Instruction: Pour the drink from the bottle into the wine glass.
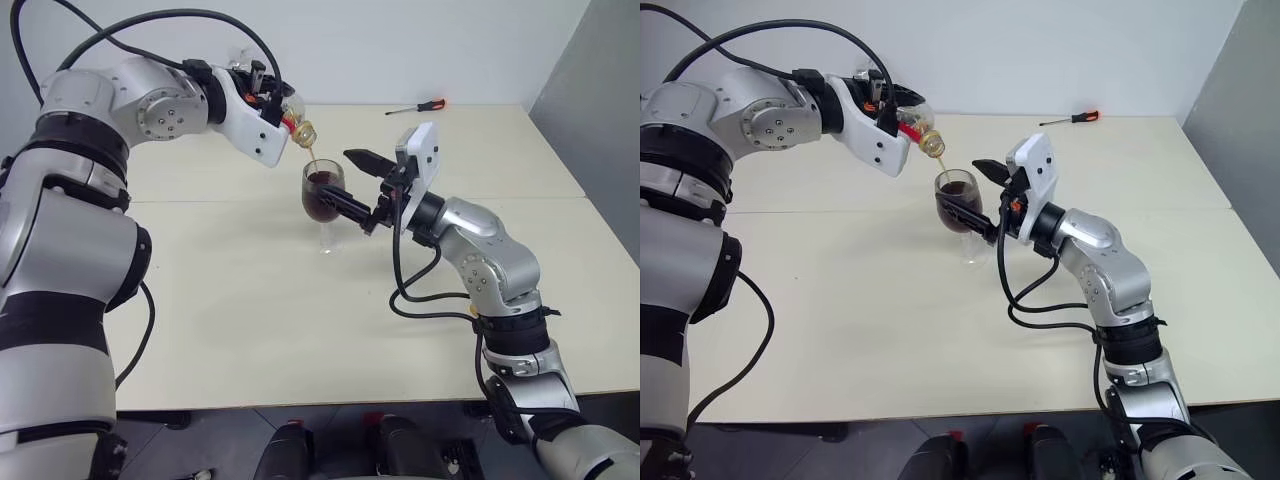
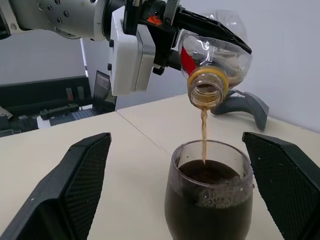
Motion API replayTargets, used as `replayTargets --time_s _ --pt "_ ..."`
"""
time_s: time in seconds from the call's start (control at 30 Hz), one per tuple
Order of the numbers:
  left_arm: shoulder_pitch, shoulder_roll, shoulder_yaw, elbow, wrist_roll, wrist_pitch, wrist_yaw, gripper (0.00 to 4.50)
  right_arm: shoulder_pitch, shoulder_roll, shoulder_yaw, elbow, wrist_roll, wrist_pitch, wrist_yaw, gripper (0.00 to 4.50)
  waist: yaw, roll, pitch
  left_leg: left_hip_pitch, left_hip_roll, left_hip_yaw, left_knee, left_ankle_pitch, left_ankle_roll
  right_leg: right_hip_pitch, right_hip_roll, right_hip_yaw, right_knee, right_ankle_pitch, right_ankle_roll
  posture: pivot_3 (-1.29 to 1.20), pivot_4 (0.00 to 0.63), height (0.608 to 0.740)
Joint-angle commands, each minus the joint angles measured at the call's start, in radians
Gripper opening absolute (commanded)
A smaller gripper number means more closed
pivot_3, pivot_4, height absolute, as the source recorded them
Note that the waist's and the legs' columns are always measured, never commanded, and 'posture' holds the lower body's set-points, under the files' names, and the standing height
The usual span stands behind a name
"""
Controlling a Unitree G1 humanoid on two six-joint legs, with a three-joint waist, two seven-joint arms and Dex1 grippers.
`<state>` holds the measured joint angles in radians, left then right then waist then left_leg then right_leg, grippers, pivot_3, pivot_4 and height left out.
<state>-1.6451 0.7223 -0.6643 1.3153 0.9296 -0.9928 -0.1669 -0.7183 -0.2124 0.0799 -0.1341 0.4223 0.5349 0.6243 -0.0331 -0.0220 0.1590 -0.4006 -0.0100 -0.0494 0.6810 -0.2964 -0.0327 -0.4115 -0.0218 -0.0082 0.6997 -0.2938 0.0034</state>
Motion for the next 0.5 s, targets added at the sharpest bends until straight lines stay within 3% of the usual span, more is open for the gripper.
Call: replayTargets --time_s 0.03,0.5 --pt "-0.062 0.01 -0.005 0.002 0.01 -0.003 0.026 1.06 0.002 0.01 -0.014 -0.051 0.015 -0.008 -0.019 4.5 0.0 0.0 0.0 0.0 0.0 0.0 0.0 0.0 0.0 0.0 0.0 0.0 0.0 0.0 0.0 0.0 0.15 0.74" --pt "-0.09 -0.001 -0.043 0.01 0.039 -0.015 0.06 1.06 0.024 0.032 -0.009 -0.057 0.011 -0.019 -0.048 4.5 0.0 0.0 0.0 0.0 0.0 0.0 0.0 0.0 0.0 0.0 0.0 0.0 0.0 0.0 0.0 0.0 0.15 0.74"
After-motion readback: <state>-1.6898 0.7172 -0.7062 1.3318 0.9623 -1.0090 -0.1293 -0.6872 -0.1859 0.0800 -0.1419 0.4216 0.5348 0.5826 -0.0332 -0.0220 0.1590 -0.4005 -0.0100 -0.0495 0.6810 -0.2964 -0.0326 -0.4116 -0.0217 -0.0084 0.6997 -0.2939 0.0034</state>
